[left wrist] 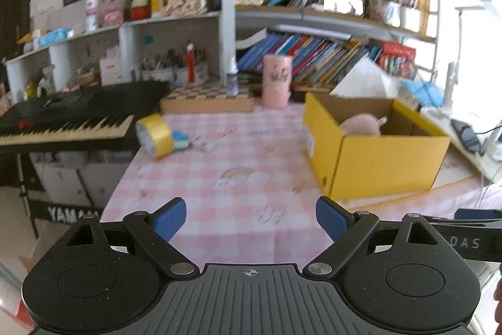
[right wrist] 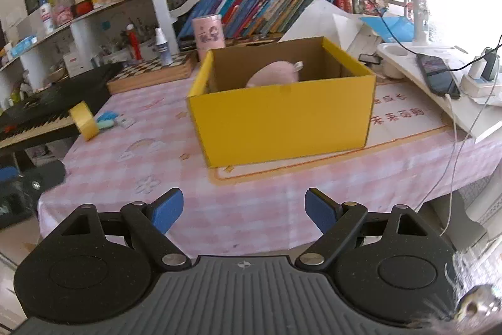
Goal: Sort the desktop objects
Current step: 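Move both open tools back over the table toward the tape roll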
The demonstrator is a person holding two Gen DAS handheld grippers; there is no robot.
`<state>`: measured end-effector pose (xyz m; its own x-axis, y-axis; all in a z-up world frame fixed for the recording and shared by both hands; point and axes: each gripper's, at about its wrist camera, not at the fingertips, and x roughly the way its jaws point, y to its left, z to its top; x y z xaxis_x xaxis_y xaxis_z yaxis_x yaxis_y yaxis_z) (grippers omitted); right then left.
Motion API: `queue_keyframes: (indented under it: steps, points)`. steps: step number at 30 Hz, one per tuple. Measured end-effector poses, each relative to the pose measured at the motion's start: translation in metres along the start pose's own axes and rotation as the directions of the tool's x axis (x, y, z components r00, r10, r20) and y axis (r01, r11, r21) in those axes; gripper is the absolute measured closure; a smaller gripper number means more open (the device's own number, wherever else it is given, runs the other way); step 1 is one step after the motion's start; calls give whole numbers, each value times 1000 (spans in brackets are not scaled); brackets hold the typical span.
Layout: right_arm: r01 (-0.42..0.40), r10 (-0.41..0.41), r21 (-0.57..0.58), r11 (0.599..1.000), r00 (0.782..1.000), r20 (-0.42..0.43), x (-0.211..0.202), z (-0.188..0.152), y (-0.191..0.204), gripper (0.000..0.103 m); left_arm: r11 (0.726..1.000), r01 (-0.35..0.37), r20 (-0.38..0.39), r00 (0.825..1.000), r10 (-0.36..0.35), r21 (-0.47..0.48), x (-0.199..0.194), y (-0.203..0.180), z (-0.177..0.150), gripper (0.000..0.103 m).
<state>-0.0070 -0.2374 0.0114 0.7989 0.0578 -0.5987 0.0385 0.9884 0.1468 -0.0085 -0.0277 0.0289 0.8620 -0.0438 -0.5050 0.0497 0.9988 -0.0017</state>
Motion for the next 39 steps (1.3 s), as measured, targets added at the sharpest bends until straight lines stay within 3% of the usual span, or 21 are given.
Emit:
queue_keyframes:
  steps: [10,22,39]
  points:
    - [-33,30,-97,995,999,-33,-5,-12,54,18,997,-14,-24,1000,12,-70,-14,43,-15,11]
    - [-107,99,-184,977,994,-54,1,-15,105,18,989,-86,-60,995,79,-121,-18,80,-21,11]
    - [-95,78,-189,977,993,-93,10,-12,122,18,991,-63,-89,995,53,-118,-9,95,-22,11]
